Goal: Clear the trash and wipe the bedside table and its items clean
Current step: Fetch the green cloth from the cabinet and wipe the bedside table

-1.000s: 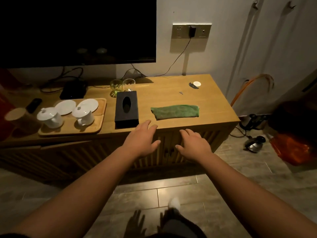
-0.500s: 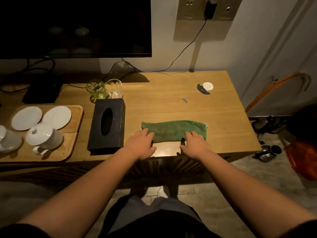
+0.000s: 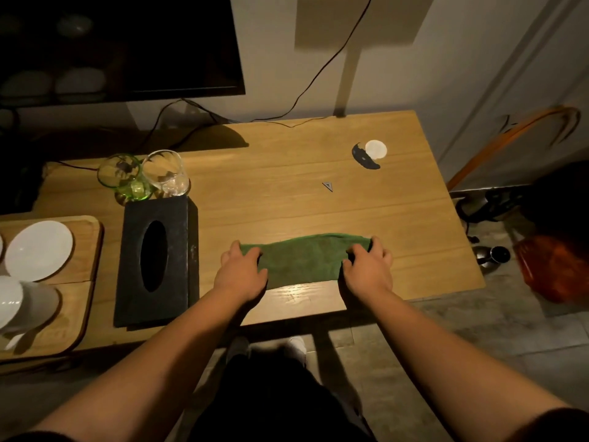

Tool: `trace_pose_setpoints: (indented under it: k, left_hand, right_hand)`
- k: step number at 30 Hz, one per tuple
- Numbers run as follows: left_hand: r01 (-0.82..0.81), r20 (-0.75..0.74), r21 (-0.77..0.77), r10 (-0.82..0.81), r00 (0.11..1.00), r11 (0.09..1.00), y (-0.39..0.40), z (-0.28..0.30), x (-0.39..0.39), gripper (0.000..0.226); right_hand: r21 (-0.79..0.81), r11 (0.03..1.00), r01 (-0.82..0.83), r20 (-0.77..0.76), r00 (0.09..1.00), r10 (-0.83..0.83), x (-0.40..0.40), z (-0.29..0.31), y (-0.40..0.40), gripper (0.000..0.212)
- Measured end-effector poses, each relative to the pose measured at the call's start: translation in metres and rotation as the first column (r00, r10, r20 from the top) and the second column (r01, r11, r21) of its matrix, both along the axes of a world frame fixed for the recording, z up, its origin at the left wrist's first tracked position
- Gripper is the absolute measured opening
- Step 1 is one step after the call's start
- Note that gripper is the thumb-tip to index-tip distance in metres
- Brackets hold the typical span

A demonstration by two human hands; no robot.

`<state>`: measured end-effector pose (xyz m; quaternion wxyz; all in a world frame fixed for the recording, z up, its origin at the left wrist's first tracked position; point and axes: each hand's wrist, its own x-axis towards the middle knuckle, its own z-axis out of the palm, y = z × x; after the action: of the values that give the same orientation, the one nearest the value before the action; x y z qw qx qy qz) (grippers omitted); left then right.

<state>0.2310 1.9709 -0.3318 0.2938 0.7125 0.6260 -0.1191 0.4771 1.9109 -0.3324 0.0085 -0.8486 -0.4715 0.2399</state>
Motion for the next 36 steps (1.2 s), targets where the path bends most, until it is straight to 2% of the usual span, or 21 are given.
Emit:
trace_pose_setpoints:
  k: [3,5,7,9,10,12,14,17,18,20,22,23,25,26,27,28,30,31,33,34,36]
  left_hand:
    - [-0.042,0.053,0.007,0.041,0.998,0.999,-0.001,-0.002,0.006,0.05]
    - [-0.07,0.14,0.03,0.065,0.988,0.997,-0.001,-0.003,0.011,0.058]
    - [-0.119,0.201,0.028,0.111,0.973,0.992,0.001,-0.006,0.014,0.064]
    - [-0.151,0.159,0.009,0.147,0.976,0.989,0.003,-0.01,0.018,0.058]
    - [-0.162,0.132,-0.003,0.161,0.978,0.987,0.003,-0.011,0.019,0.052]
    - [-0.188,0.124,-0.021,0.189,0.974,0.982,0.003,-0.013,0.02,0.035]
    - [-0.23,0.164,-0.037,0.233,0.958,0.972,0.003,-0.012,0.02,0.017]
    - [-0.34,0.275,-0.09,0.351,0.895,0.936,0.003,-0.012,0.022,0.013]
    - [-0.382,0.313,-0.142,0.407,0.858,0.913,0.002,-0.011,0.022,0.014]
    - [-0.453,0.383,-0.26,0.522,0.762,0.853,0.001,-0.011,0.022,0.015]
    - [-0.51,0.436,-0.351,0.618,0.654,0.786,0.001,-0.01,0.02,0.014]
    - [-0.54,0.462,-0.402,0.673,0.578,0.74,0.001,-0.009,0.018,0.019]
    - [-0.559,0.459,-0.605,0.822,0.335,0.566,0.003,-0.005,0.014,0.036]
    - [-0.545,0.438,-0.675,0.864,0.246,0.497,0.003,-0.003,0.013,0.043]
    - [-0.555,0.446,-0.68,0.871,0.207,0.48,0.005,-0.004,0.011,0.046]
    - [-0.58,0.486,-0.597,0.825,0.287,0.554,0.007,-0.006,0.008,0.049]
    - [-0.563,0.47,-0.302,0.634,0.615,0.77,0.006,-0.009,0.002,0.049]
    - [-0.514,0.41,-0.214,0.553,0.725,0.831,0.006,-0.01,0.002,0.052]
    - [-0.427,0.311,-0.158,0.455,0.834,0.89,0.007,-0.013,0.002,0.063]
    - [-0.379,0.262,-0.135,0.402,0.877,0.915,0.007,-0.014,0.003,0.067]
    - [-0.289,0.161,-0.1,0.302,0.94,0.952,0.006,-0.016,0.008,0.062]
  right_hand:
    - [0.036,0.983,0.179,-0.111,0.979,-0.174,0.004,-0.005,0.01,0.02]
    - [0.086,0.947,0.311,-0.212,0.934,-0.288,0.008,-0.008,0.018,0.031]
    - [0.07,0.848,0.525,-0.324,0.816,-0.479,0.009,-0.009,0.027,0.045]
    - [-0.01,0.761,0.649,-0.39,0.698,-0.601,0.009,-0.01,0.034,0.045]
    - [-0.048,0.758,0.651,-0.395,0.684,-0.613,0.009,-0.011,0.037,0.038]
    - [-0.078,0.799,0.596,-0.39,0.72,-0.574,0.012,-0.01,0.04,0.019]
    - [-0.03,0.847,0.531,-0.412,0.765,-0.494,0.014,-0.002,0.045,0.01]
    - [0.108,0.912,0.395,-0.42,0.85,-0.318,0.01,0.018,0.055,0.007]
    - [0.15,0.932,0.33,-0.408,0.879,-0.246,0.005,0.025,0.057,0.003]
    - [0.205,0.956,0.211,-0.395,0.911,-0.117,-0.013,0.036,0.057,0.009]
    - [0.218,0.972,0.093,-0.425,0.905,0.009,-0.039,0.042,0.053,0.012]
    - [0.223,0.975,0.026,-0.447,0.891,0.078,-0.053,0.041,0.048,0.013]
    - [0.212,0.972,-0.105,-0.513,0.835,0.202,-0.078,0.036,0.039,0.026]
    - [0.176,0.971,-0.164,-0.55,0.801,0.235,-0.087,0.033,0.035,0.035]
    - [0.126,0.967,-0.224,-0.586,0.77,0.254,-0.094,0.03,0.033,0.042]
    - [0.079,0.96,-0.269,-0.61,0.748,0.26,-0.099,0.026,0.032,0.047]
    - [0.059,0.964,-0.26,-0.596,0.765,0.244,-0.098,0.019,0.033,0.049]
    - [0.095,0.972,-0.214,-0.542,0.808,0.231,-0.093,0.015,0.036,0.049]
    - [0.158,0.979,-0.132,-0.369,0.911,0.183,-0.078,0.006,0.043,0.051]
    - [0.139,0.986,-0.095,-0.308,0.942,0.134,-0.071,0.002,0.047,0.053]
    - [0.023,0.999,-0.037,-0.293,0.955,0.042,-0.064,-0.004,0.053,0.049]
